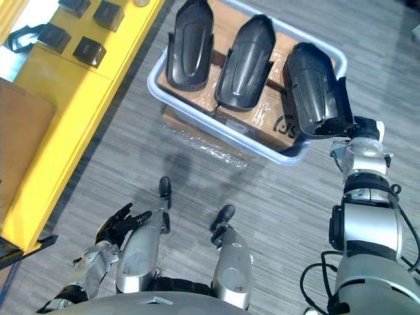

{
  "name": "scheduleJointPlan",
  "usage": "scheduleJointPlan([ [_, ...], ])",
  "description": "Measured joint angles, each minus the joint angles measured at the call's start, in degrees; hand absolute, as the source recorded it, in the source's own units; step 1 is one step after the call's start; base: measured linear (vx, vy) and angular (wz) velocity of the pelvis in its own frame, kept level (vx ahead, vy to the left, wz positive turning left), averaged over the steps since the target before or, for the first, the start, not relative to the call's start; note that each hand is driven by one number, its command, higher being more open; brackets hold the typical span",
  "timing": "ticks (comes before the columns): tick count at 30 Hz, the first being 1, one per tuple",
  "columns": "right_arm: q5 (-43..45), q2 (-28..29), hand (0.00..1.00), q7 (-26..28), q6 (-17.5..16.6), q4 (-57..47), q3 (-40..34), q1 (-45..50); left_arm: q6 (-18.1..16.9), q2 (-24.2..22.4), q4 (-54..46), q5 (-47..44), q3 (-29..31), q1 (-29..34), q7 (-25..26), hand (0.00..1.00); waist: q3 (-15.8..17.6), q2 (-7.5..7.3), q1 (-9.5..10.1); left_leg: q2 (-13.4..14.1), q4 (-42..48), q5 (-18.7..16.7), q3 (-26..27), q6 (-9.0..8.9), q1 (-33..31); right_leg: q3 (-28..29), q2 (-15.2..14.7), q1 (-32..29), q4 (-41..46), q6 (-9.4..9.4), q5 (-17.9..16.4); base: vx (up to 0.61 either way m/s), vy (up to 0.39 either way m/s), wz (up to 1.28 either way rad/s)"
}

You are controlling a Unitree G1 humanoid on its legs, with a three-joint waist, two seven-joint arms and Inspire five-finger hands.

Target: Walk over and take three plastic housings, then place them on the shelf

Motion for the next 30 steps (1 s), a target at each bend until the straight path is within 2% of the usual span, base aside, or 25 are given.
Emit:
scheduleJointPlan([
  [2, -0.10, 0.22, 0.00, -3.69, -0.05, -7.30, -1.33, 3.73, 0.02, 0.44, -1.83, -0.63, 0.48, 1.85, -0.95, 1.00, -0.07, -1.05, -0.36, -0.04, -2.81, 0.77, 0.93, -0.21, 3.17, 0.47, 0.57, 2.15, -1.51, 0.09, 0.46, 0.08, -0.044, -0.16],
  [4, -1.11, 0.49, 0.00, -7.47, -0.37, -13.57, -3.19, 6.41, 0.03, 0.36, -4.12, -2.74, 0.78, 3.19, -2.34, 1.00, -0.30, -1.42, -1.04, -0.23, -4.95, 1.29, 1.62, -0.41, 5.74, 0.59, 0.89, 4.04, -2.88, 0.32, 0.74, 0.09, -0.036, -0.09],
  [6, -4.26, 3.06, 0.00, -12.69, -1.24, -22.19, -6.62, 9.87, 0.84, 0.17, -9.06, -5.42, 0.99, 4.62, -2.96, 1.00, -1.29, -2.11, -2.09, -0.54, -7.80, 1.97, 2.27, -0.65, 8.55, 0.58, 1.01, 5.69, -3.71, 0.43, 0.80, 0.12, -0.028, -0.05],
  [8, -7.35, 6.29, 0.00, -16.40, -1.50, -28.17, -8.31, 13.23, 2.73, 0.05, -13.19, -7.58, 0.94, 4.97, -3.13, 1.00, -4.25, -2.95, -2.97, -0.75, -8.27, 1.94, 2.47, -0.68, 8.87, 0.54, 1.17, 6.30, -5.05, 0.71, 0.97, 0.13, -0.025, -0.03],
  [10, -11.24, 11.10, 0.00, -19.59, -2.09, -33.84, -8.53, 16.73, 5.08, -0.27, -17.54, -10.14, 0.95, 4.07, -3.50, 1.00, -8.76, -3.96, -3.83, -1.09, -8.30, 1.29, 3.12, -0.70, 9.65, 0.51, 1.28, 7.99, -7.48, 1.28, 1.53, 0.17, -0.023, -0.05],
  [13, -15.32, 16.26, 0.00, -20.50, -2.59, -39.31, -8.13, 20.32, 7.60, -0.71, -21.93, -14.34, 0.96, 2.26, -4.35, 1.00, -13.05, -4.45, -4.62, -1.40, -8.32, 1.18, 4.60, -0.61, 11.33, 0.54, 1.61, 10.94, -11.08, 1.51, 2.81, 0.15, -0.019, -0.10],
  [15, -18.03, 18.54, 0.00, -20.58, -3.89, -40.60, -6.83, 20.93, 9.90, -1.22, -23.59, -18.11, 1.15, -0.45, -6.17, 1.00, -14.97, -4.18, -5.00, -1.30, -8.36, 1.09, 5.14, -0.73, 12.48, 0.56, 2.05, 12.65, -13.09, 1.49, 3.50, 0.09, -0.031, -0.10],
  [17, -21.56, 19.31, 0.00, -20.52, -6.69, -40.65, -4.45, 20.99, 13.71, -2.18, -24.02, -23.16, 0.73, -3.87, -8.28, 1.00, -17.05, -2.96, -5.36, -1.13, -8.53, 1.01, 5.72, -0.84, 13.46, 0.61, 2.47, 14.10, -14.55, 1.38, 4.00, 0.02, -0.029, -0.10],
  [18, -22.35, 19.50, 0.00, -20.48, -7.61, -40.76, -3.92, 20.99, 14.39, -2.55, -24.00, -23.94, 0.40, -4.56, -8.71, 1.00, -17.60, -2.64, -5.48, -1.07, -8.54, 0.95, 5.84, -0.93, 13.58, 0.63, 2.59, 14.27, -14.89, 1.36, 4.15, 0.00, -0.020, -0.08],
  [21, -24.80, 20.94, 0.00, -19.47, -12.92, -42.35, -0.54, 21.14, 17.16, -3.60, -24.03, -28.73, -2.81, -7.24, -9.99, 1.00, -19.52, -1.05, -6.60, -0.78, -8.54, 0.91, 6.34, -0.99, 14.44, 0.83, 3.02, 15.17, -15.93, 1.17, 4.76, -0.02, -0.010, -0.09],
  [25, -24.91, 22.54, 0.00, -17.80, -17.99, -43.19, 2.88, 23.21, 18.69, -5.55, -24.03, -34.17, -6.30, -9.22, -10.79, 1.00, -21.36, -0.85, -6.71, -0.12, -8.55, 0.10, 7.52, -1.63, 15.37, 1.97, 3.79, 15.84, -17.33, 0.93, 5.78, -0.04, 0.001, -0.17],
  [27, -25.84, 25.07, 0.00, -17.28, -20.64, -43.57, 5.32, 24.05, 18.67, -6.14, -24.03, -36.96, -7.43, -10.80, -11.00, 1.00, -21.71, -0.91, -7.50, 0.47, -8.55, -0.30, 7.97, -1.92, 15.51, 2.27, 4.43, 15.92, -18.18, 0.61, 6.44, -0.07, -0.004, -0.16],
  [30, -25.74, 27.29, 0.00, -15.97, -22.71, -44.92, 8.49, 26.91, 18.43, -6.98, -24.44, -39.31, -8.30, -11.46, -11.08, 1.00, -22.31, -1.01, -7.93, 0.86, -8.55, -0.36, 7.99, -2.03, 15.54, 2.32, 4.84, 15.88, -18.23, 0.37, 6.63, -0.05, 0.000, -0.03],
])
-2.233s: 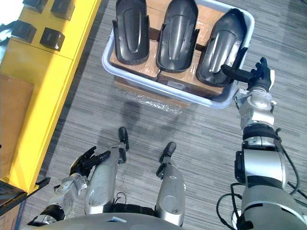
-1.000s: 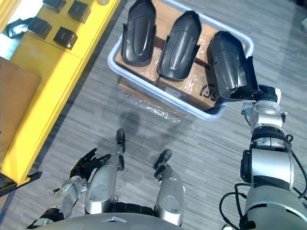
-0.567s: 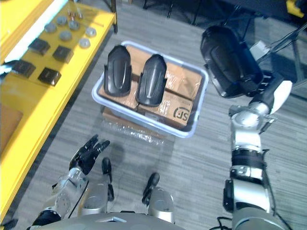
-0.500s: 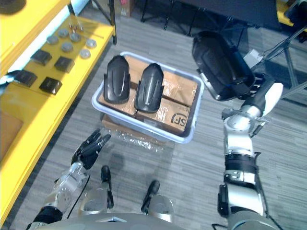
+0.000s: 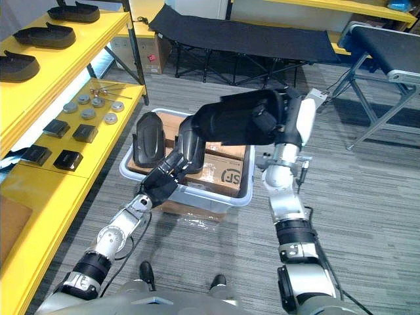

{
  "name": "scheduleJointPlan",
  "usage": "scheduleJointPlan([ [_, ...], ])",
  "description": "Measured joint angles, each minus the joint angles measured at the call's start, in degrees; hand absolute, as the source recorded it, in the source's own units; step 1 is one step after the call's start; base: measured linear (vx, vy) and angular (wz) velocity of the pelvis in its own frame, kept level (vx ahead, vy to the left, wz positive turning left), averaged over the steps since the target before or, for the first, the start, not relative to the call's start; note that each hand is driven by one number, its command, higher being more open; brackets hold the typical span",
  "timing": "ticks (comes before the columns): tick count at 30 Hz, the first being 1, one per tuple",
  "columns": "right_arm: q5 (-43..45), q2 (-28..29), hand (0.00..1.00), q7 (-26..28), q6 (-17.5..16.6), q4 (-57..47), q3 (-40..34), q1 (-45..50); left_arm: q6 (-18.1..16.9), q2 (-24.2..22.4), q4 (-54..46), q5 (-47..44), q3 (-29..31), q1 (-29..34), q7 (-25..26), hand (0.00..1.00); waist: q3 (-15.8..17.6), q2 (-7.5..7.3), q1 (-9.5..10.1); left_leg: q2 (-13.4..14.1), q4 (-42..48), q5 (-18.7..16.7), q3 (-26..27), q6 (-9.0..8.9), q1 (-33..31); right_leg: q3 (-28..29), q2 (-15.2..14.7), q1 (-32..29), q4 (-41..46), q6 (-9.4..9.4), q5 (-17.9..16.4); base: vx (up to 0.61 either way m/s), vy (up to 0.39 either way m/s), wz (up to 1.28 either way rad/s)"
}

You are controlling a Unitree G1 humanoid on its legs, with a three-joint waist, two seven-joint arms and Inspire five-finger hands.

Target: Walk over and take three plastic housings, then place them on the shelf

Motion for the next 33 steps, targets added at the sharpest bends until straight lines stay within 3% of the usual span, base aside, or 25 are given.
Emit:
scheduleJointPlan([
  [5, 2.12, 3.97, 0.00, -0.16, -1.10, -0.18, 3.17, 2.85, -3.71, -0.03, -0.56, -1.95, -4.38, 0.01, 1.71, 1.00, -0.98, 0.69, 0.15, 0.01, 0.01, -0.06, 0.06, -0.24, 0.04, 0.07, 0.02, -0.04, -0.34, 0.07, 0.12, 0.00, 0.000, 0.00],
  [13, 3.92, 4.04, 0.00, -1.19, -4.11, -0.61, 4.70, 3.68, -7.19, -0.02, -3.42, -2.08, -8.05, 0.01, 6.97, 1.00, -1.44, 0.61, 0.15, 0.00, 0.07, 0.02, 0.21, -0.16, 0.04, 0.05, 0.01, -0.09, -0.35, -0.02, 0.23, 0.02, 0.000, -0.01],
  [20, 2.49, 3.91, 0.00, -5.05, -4.26, -1.66, 7.38, 5.14, -7.30, -0.02, -3.41, -2.14, -9.28, 0.03, 8.88, 1.00, -3.37, -0.24, 0.08, 0.02, 0.23, 0.04, 0.44, -0.17, 0.14, -0.08, 0.02, -0.06, -0.12, -0.06, 0.27, 0.05, -0.003, -0.01],
  [25, -3.28, 3.85, 0.00, -10.22, -4.20, -2.28, 10.22, 5.12, -7.40, 0.03, -3.41, -2.26, -9.24, 0.02, 8.76, 1.00, -3.47, -0.35, 0.28, 0.05, 0.21, 0.02, 0.43, -0.16, 0.22, -0.07, 0.04, 0.00, -0.44, -0.17, 0.45, 0.00, 0.000, 0.00],
  [33, -6.90, 3.88, 0.00, -13.85, -3.10, -2.32, 10.30, 3.82, -6.28, 0.32, -3.41, -3.91, -8.43, 0.02, 4.95, 1.00, -3.71, -0.45, 1.64, 0.07, 0.04, 0.16, 0.28, 0.05, 0.42, -0.15, 0.05, 0.11, -0.45, -0.18, 0.67, 0.00, 0.000, 0.00],
])
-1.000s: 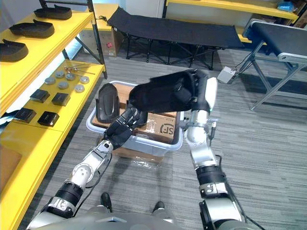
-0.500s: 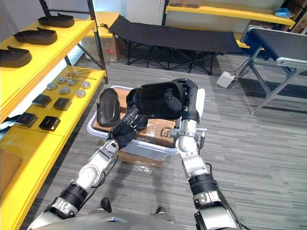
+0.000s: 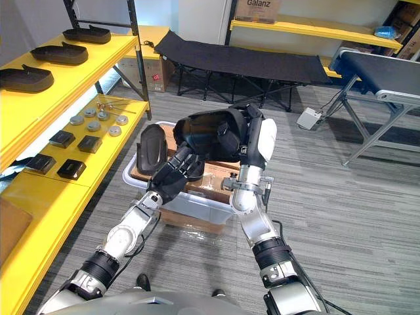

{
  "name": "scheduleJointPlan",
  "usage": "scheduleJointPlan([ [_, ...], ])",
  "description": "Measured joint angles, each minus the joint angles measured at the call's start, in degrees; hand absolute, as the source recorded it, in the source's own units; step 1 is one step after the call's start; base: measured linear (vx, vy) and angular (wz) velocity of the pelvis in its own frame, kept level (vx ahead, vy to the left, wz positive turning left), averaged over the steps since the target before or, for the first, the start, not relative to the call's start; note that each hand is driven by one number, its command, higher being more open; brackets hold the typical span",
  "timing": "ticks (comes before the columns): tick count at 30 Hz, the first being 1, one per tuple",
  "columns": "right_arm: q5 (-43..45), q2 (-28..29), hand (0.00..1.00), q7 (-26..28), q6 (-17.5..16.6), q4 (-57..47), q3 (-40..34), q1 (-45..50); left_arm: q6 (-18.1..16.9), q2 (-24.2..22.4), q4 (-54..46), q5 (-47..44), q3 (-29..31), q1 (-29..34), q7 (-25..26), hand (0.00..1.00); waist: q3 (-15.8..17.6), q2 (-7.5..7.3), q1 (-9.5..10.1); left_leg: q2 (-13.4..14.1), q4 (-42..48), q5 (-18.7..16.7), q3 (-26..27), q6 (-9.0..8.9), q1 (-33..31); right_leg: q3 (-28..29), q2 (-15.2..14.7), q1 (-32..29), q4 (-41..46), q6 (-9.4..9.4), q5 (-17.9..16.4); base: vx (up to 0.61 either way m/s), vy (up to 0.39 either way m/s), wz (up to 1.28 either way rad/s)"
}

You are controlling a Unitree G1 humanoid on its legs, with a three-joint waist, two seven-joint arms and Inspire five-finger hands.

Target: Walk over and take three plastic housings, then place them on the shelf

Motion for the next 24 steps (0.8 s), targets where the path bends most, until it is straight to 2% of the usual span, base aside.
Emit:
scheduleJointPlan([
  [7, -3.34, -0.08, 0.00, -0.69, 0.31, 0.00, -0.04, -1.52, 0.62, 0.02, 0.00, 0.00, 0.23, 0.00, -1.95, 1.00, -0.07, -0.10, 0.00, -0.02, -0.01, -0.12, -0.48, -0.21, -0.08, -0.38, 0.00, -0.08, 0.00, -0.03, -0.06, 0.00, 0.000, 0.01],
  [9, -3.37, -0.10, 0.00, -0.70, 1.70, 0.01, -0.09, -2.17, 0.38, 0.02, 0.00, 0.05, 0.23, 0.01, -2.08, 1.00, -0.07, -0.10, 0.00, -0.02, -0.01, 0.15, -0.52, 0.07, -0.15, -0.46, 0.00, -0.05, 0.00, -0.04, -0.07, 0.00, 0.000, 0.00],
  [12, -3.42, -0.34, 0.00, -0.76, 3.72, 0.03, -0.19, -3.13, -1.88, -0.02, -0.03, 1.08, 0.23, 0.01, -1.25, 1.00, -0.08, -0.11, 0.00, -0.06, 0.00, 0.30, -0.74, 0.21, -0.34, -0.77, -0.02, 0.05, 0.01, 0.01, -0.01, 0.00, 0.000, 0.03],
  [15, -5.17, -0.57, 0.00, -0.82, 4.09, 0.03, -0.79, -3.35, -6.78, -0.66, -0.36, 7.70, 0.82, 0.02, 4.83, 1.00, -0.09, -0.13, 0.02, -0.11, 0.00, 0.50, -1.09, 0.21, -0.32, -1.22, -0.03, 0.34, 0.02, 0.03, 0.01, 0.01, 0.001, 0.07],
  [17, -5.59, -0.74, 0.00, -0.82, 5.07, 0.03, -1.52, -3.53, -9.74, -1.52, -2.11, 13.13, 4.08, 0.69, 11.38, 1.00, -0.15, -0.09, -0.14, -0.26, 0.15, 0.72, -1.41, 0.18, -0.28, -1.85, -0.01, 0.71, 0.31, 0.03, 0.02, 0.03, 0.005, 0.11],
  [21, -5.71, -1.02, 0.00, -1.08, 6.27, 0.03, -3.14, -3.53, -14.49, -2.81, -6.49, 20.38, 10.33, 1.78, 20.76, 1.00, -0.19, -0.02, -0.12, -0.40, 0.00, 0.87, -2.38, 0.12, -0.36, -2.70, -0.04, 0.97, 0.04, 0.06, -0.03, 0.00, 0.013, 0.11],
  [24, -7.49, -1.03, 0.00, -2.50, 6.86, 0.02, -4.21, -3.57, -17.46, -2.96, -7.45, 23.22, 12.98, 2.76, 24.28, 1.00, -0.43, 0.37, -0.03, -0.47, -0.02, 0.61, -2.86, -0.24, -0.53, -3.36, -0.03, 1.08, 0.01, 0.03, -0.34, -0.03, 0.020, 0.12],
])
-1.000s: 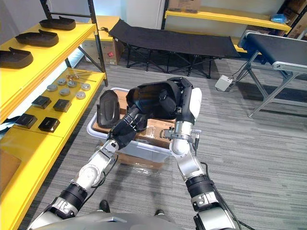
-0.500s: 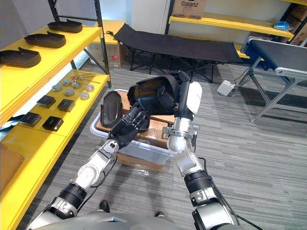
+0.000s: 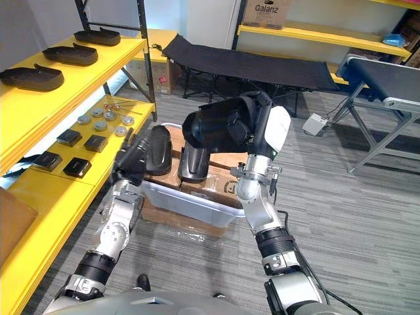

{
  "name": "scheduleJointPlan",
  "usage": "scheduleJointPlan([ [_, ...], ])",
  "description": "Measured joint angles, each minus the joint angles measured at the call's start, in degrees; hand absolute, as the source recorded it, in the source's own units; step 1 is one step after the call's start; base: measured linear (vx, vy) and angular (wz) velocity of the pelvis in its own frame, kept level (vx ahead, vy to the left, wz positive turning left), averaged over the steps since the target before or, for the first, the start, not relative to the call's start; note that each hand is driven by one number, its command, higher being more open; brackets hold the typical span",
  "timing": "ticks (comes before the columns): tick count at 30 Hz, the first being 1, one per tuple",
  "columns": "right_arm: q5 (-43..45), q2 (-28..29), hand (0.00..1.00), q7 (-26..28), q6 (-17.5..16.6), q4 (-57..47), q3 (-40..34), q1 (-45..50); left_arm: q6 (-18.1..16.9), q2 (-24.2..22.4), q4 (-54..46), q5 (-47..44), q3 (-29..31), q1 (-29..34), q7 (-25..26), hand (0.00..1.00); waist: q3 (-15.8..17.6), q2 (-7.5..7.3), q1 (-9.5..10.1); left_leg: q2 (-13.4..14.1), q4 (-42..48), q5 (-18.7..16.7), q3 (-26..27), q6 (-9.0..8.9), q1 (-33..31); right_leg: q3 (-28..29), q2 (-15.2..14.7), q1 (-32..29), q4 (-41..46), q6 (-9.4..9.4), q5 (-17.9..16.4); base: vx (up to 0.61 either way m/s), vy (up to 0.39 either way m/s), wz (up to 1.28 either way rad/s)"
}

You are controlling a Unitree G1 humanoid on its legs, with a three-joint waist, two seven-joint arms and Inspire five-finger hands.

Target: Walk over and take three plastic housings, then place them on the shelf

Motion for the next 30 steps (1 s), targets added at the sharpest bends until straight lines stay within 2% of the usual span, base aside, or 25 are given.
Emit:
scheduleJointPlan([
  [5, -2.81, 0.01, 0.00, -2.92, -0.04, -0.24, -0.46, -0.31, -1.56, -1.00, -2.02, 0.01, 1.26, 2.55, 3.07, 1.00, -0.41, 0.67, 0.07, -0.13, 0.01, 0.21, -0.87, -0.14, -0.62, -0.86, 0.00, -0.05, -0.01, -0.23, -0.24, 0.00, 0.014, 0.09],
  [9, -4.68, 0.11, 0.00, -3.55, -1.34, -2.25, -0.45, -0.31, 0.25, -2.45, -2.02, -0.96, 1.15, 2.69, 2.97, 1.00, -0.42, 0.67, 0.08, -0.16, 0.01, 0.32, -0.90, -0.13, -0.90, -0.90, -0.02, -0.33, -0.01, -0.28, -0.24, 0.01, 0.005, 0.01],
  [14, -4.43, 0.14, 0.00, -3.73, -7.10, -6.29, -0.40, -0.33, 9.32, -2.62, -1.71, -9.11, 0.70, 2.79, -0.80, 1.00, -0.46, 0.73, 0.02, 0.00, 0.16, 0.30, -0.64, -0.16, -0.79, -0.70, 0.08, -0.44, -0.01, -0.23, 0.02, 0.04, -0.001, -0.03],
  [16, -3.36, 0.57, 0.00, -2.96, -9.05, -6.82, -0.33, -0.75, 13.12, -2.62, -0.71, -13.18, -0.10, 2.81, -3.82, 1.00, -0.51, 0.80, 0.01, 0.04, 0.18, 0.45, -0.36, 0.04, -0.63, -0.43, 0.08, -0.46, 0.00, -0.29, 0.06, 0.04, 0.000, -0.09],
  [17, -2.00, 1.48, 0.00, -2.04, -10.16, -6.82, -0.12, -1.19, 16.17, -2.56, 0.67, -16.47, -1.27, 2.81, -6.56, 1.00, -0.59, 0.90, 0.03, 0.08, 0.18, 0.44, 0.19, 0.04, -0.37, 0.14, 0.07, -0.53, 0.00, -0.28, 0.07, 0.04, 0.003, -0.15],
  [18, -1.58, 1.80, 0.00, -1.82, -10.45, -6.82, 0.05, -1.29, 17.10, -2.56, 1.15, -16.91, -1.99, 2.81, -7.30, 1.00, -0.63, 0.96, -0.01, 0.09, 0.18, 0.44, 0.34, 0.04, -0.29, 0.28, 0.06, -0.54, 0.00, -0.28, 0.07, 0.06, 0.005, -0.20],
  [19, -0.09, 1.94, 0.00, -0.80, -11.53, -6.82, 1.07, -1.36, 20.32, -2.57, 3.35, -21.28, -4.37, 2.79, -11.34, 1.00, -1.01, 1.30, -0.10, 0.12, 0.17, 0.41, 0.75, 0.01, -0.27, 0.71, 0.05, -0.82, 0.00, -0.24, 0.10, 0.05, 0.003, -0.17],
  [20, 0.49, 1.94, 0.00, -0.25, -11.94, -6.82, 2.03, -1.35, 21.53, -2.64, 4.60, -23.64, -6.65, 2.77, -13.02, 1.00, -1.32, 1.56, -0.13, 0.26, 0.15, 0.37, 1.04, 0.00, -0.27, 1.08, 0.07, -1.02, 0.00, -0.24, 0.12, 0.05, 0.001, -0.17],
  [23, 0.80, 1.93, 0.00, 0.80, -12.95, -6.82, 3.50, -1.35, 22.17, -2.74, 9.21, -28.36, -10.46, 1.50, -15.79, 1.00, -1.50, 1.82, -0.17, 0.56, 0.04, 0.23, 1.55, -0.13, 0.19, 1.83, 0.24, -1.06, 0.00, -0.26, 0.13, 0.03, -0.011, -0.14],
  [28, 0.92, 1.88, 0.00, 2.96, -14.75, -6.82, 4.82, -1.37, 22.72, -2.70, 13.40, -32.83, -12.35, 1.03, -19.11, 1.00, -1.52, 1.78, -0.15, 0.83, 0.02, 0.06, 2.14, -0.25, 0.42, 2.40, 0.42, -1.22, 0.00, -0.28, 0.11, 0.02, -0.004, -0.08],
  [30, 1.72, 1.91, 0.00, 4.28, -14.89, -6.81, 6.86, -1.36, 21.60, -2.67, 14.47, -35.07, -12.44, 0.96, -20.29, 1.00, -1.59, 1.63, -0.10, 1.03, 0.02, -0.41, 2.48, -0.65, 0.76, 2.77, 0.57, -1.17, -0.01, -0.37, 0.04, 0.03, -0.003, -0.09],
])
